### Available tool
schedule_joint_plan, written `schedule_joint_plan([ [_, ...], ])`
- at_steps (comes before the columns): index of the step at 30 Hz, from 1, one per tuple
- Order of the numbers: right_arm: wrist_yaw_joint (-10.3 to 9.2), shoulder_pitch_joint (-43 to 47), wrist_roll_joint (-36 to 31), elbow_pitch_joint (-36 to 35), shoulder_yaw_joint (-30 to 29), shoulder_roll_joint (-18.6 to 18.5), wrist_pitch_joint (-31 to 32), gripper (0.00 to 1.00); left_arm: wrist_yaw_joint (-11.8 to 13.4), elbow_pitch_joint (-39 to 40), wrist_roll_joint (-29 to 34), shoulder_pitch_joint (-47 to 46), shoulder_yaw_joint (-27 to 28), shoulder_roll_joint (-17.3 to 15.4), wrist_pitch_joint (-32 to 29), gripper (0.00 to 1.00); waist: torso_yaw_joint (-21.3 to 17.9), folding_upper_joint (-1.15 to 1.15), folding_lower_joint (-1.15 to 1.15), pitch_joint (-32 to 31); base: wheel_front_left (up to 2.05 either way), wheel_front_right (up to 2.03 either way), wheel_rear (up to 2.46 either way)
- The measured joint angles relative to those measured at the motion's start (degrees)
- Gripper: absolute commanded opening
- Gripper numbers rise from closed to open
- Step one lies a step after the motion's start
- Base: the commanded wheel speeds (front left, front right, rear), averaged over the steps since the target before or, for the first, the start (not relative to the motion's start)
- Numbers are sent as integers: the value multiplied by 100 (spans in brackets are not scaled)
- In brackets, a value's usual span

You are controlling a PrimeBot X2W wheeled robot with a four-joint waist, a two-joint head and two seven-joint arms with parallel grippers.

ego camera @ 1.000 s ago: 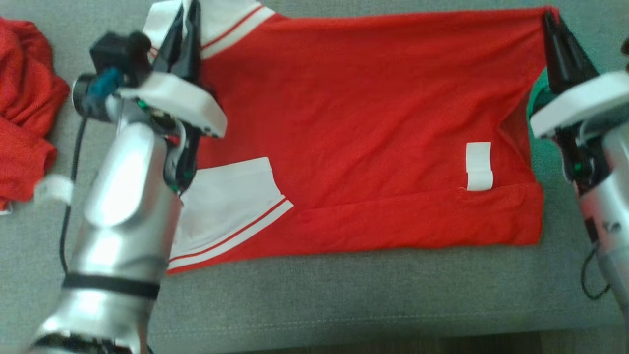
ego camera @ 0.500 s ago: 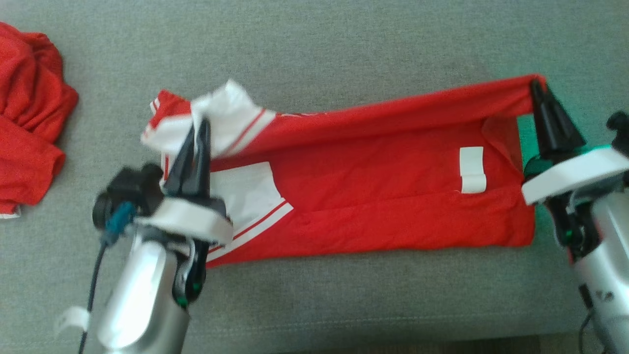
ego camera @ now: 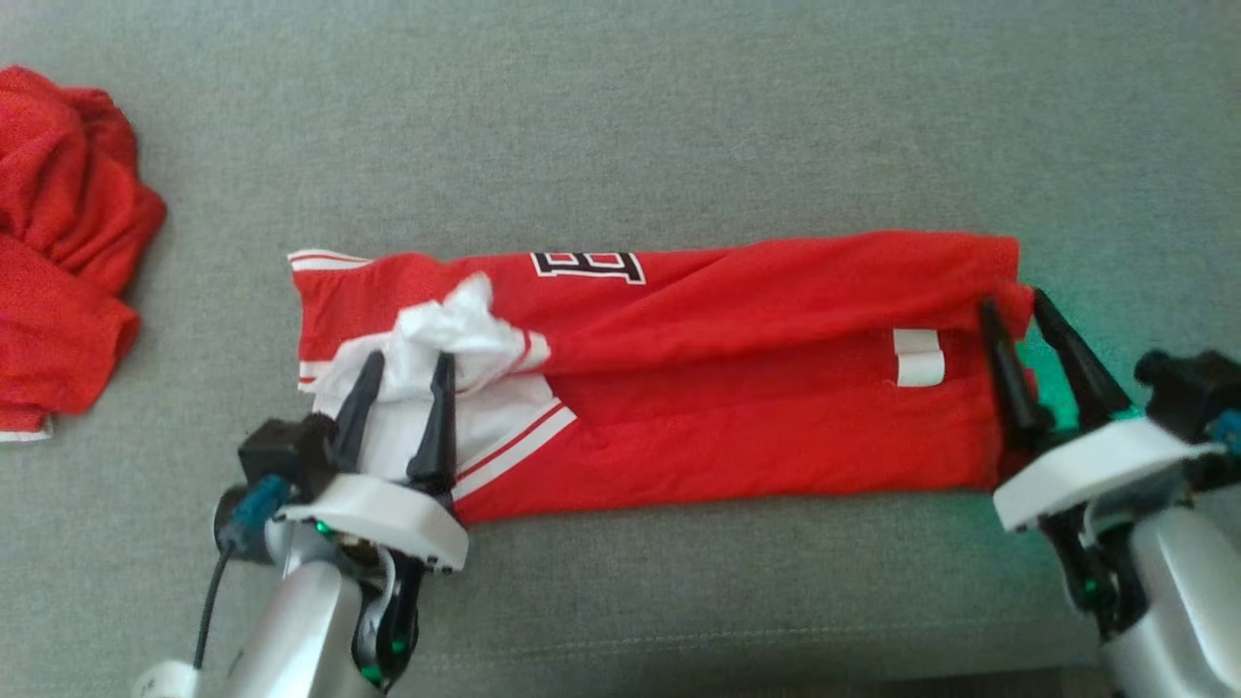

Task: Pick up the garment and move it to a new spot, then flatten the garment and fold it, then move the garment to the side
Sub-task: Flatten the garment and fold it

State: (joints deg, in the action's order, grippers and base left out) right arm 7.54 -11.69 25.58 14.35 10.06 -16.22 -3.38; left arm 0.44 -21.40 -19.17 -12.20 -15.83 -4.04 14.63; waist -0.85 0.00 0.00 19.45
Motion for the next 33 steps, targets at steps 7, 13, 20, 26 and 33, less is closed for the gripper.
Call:
schedule_joint_plan([
  [7,0,795,-386,-577,-322,297,145,100,171,14,100,343,13,-33,1,100,-28,0,0,-259,0,0,0],
  [13,0,1248,-717,-1263,-568,492,170,100,410,573,247,751,191,-138,2,100,-52,0,0,-523,0,0,0],
  [20,0,1271,-1003,-1751,-713,588,335,100,569,1258,402,935,305,-200,3,100,-98,0,0,-798,0,0,0],
  [26,0,1275,-1105,-1916,-766,651,449,100,700,1666,490,1101,319,-322,-74,100,-140,0,0,-1074,0,0,0],
  [33,0,1422,-1107,-1981,-834,691,500,100,814,1954,514,1315,313,-398,-245,100,-191,0,0,-1163,0,0,0],
])
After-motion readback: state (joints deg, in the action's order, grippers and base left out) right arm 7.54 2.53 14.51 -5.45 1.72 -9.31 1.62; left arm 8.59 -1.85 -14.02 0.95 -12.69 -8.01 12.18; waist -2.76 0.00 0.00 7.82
